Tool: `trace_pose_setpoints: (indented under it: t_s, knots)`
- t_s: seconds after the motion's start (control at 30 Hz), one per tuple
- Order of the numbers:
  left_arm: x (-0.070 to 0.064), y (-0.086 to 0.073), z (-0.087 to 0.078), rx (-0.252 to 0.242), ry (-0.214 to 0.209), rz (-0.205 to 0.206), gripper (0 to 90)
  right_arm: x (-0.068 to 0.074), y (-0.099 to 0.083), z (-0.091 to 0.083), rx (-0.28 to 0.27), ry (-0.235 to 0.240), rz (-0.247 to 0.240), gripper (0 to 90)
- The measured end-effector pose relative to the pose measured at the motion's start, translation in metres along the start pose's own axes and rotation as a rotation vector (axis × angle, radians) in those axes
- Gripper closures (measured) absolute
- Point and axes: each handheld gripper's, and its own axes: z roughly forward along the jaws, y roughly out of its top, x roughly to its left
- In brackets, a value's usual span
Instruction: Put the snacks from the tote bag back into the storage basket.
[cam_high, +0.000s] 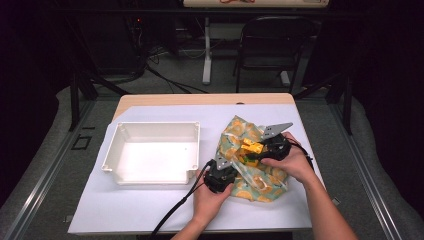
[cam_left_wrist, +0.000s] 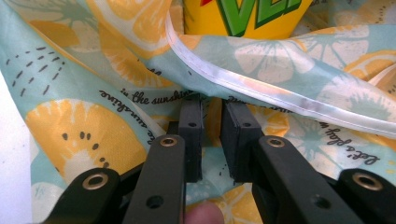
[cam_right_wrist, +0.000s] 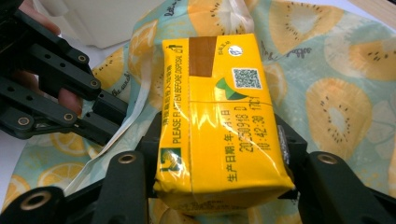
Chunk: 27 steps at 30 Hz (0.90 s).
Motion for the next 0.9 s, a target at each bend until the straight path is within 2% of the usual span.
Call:
trace_pose_setpoints:
  t_s: [0.27, 0.37, 0.43, 0.5, 0.6, 0.67, 0.7, 0.73, 0.77, 0.9]
  knots:
    - [0.000, 0.000, 0.000, -0.001, -0.001, -0.003, 77.6, 0.007, 0.000, -0.004, 0.001, -0.036, 0.015, 53.0]
    - [0.000, 0.000, 0.000, 0.001, 0.001, -0.001, 75.9, 0.009, -0.003, -0.014, -0.052, -0.052, 0.070, 53.1]
    - [0.000, 0.000, 0.000, 0.001, 0.000, -0.002, 75.3, 0.009, -0.002, -0.017, -0.054, -0.055, 0.081, 53.2]
    - [0.001, 0.000, 0.000, -0.005, -0.002, -0.002, 73.2, 0.011, 0.003, -0.026, -0.057, -0.090, 0.108, 53.1]
    - [0.002, -0.001, -0.002, -0.019, -0.024, -0.005, 71.6, 0.013, 0.005, -0.032, -0.069, -0.102, 0.119, 53.2]
    - [0.005, -0.001, -0.003, -0.031, -0.055, -0.025, 68.4, 0.016, 0.009, -0.038, -0.076, -0.113, 0.121, 53.1]
    - [0.005, -0.001, -0.005, -0.045, -0.082, -0.017, 62.8, 0.019, 0.013, -0.043, -0.096, -0.117, 0.123, 53.1]
    - [0.005, -0.001, -0.005, -0.045, -0.082, -0.017, 58.8, 0.020, 0.014, -0.045, -0.108, -0.116, 0.131, 53.1]
    - [0.004, -0.001, -0.008, -0.050, -0.106, -0.007, 56.7, 0.021, 0.015, -0.047, -0.121, -0.116, 0.141, 53.1]
    - [-0.002, 0.000, -0.018, -0.082, -0.115, 0.011, 51.0, 0.022, 0.018, -0.052, -0.131, -0.119, 0.155, 53.1]
